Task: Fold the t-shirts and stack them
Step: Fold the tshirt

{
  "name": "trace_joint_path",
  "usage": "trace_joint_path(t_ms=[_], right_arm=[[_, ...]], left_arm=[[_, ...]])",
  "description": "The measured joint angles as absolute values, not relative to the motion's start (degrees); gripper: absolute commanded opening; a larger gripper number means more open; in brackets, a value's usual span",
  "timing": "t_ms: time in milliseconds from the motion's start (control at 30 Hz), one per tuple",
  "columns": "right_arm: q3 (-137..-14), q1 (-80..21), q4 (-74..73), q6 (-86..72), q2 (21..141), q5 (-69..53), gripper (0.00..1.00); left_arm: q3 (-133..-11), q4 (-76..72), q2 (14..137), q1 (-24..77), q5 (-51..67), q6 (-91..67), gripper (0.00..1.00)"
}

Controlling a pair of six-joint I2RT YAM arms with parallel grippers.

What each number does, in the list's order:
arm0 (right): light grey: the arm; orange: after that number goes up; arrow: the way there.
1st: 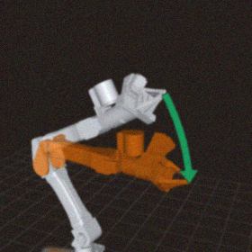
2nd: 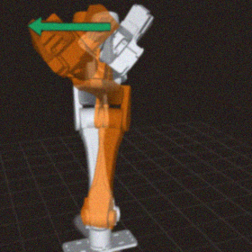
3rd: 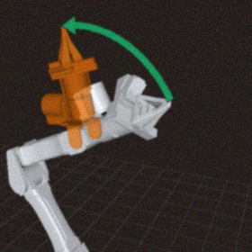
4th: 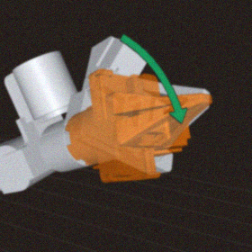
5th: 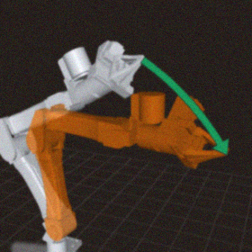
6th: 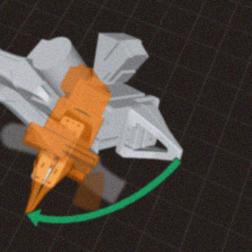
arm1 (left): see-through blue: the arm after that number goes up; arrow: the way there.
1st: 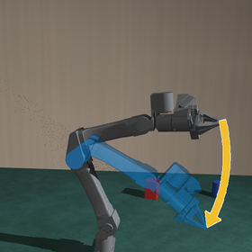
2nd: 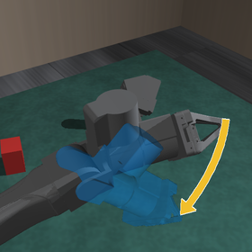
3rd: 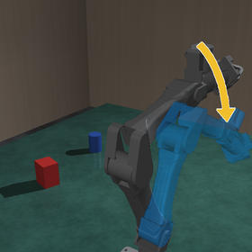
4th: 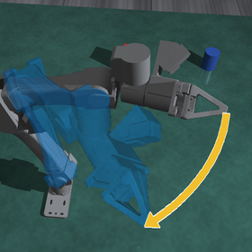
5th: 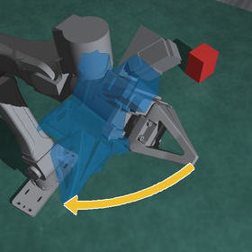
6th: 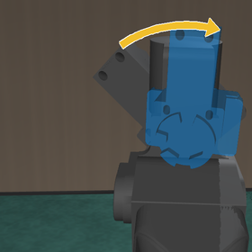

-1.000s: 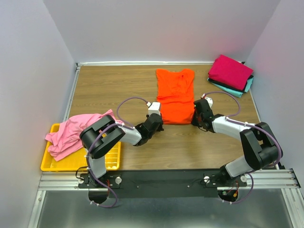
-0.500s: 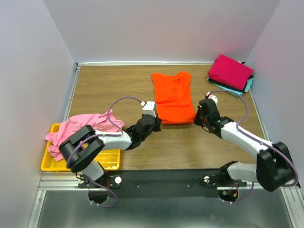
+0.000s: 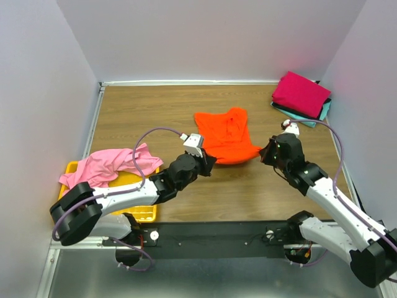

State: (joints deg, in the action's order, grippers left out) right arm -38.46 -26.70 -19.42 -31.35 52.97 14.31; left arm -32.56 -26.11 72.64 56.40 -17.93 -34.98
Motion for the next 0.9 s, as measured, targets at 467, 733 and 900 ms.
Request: trace_joint_path(t_ms=[467,733,900], right_arm=[[-47.2,-27.1,-24.9,-29.0,48.7,17.0,0.01],[-51.1,-27.4,-24.1,-29.0,57.5,21.3,0.01],[-52.3,-27.4,-22.8,-29.0,64.2,24.2,0.01]], left_arm=[[-31.6,-24.9,68.7,64.7,-18.9,-39.6,0.0],[-31.2,-30.2,72.8,64.9,-20.0,-40.8,0.0],[-31.3,-32.1,75.4,63.1,-20.1,-40.4,0.0]])
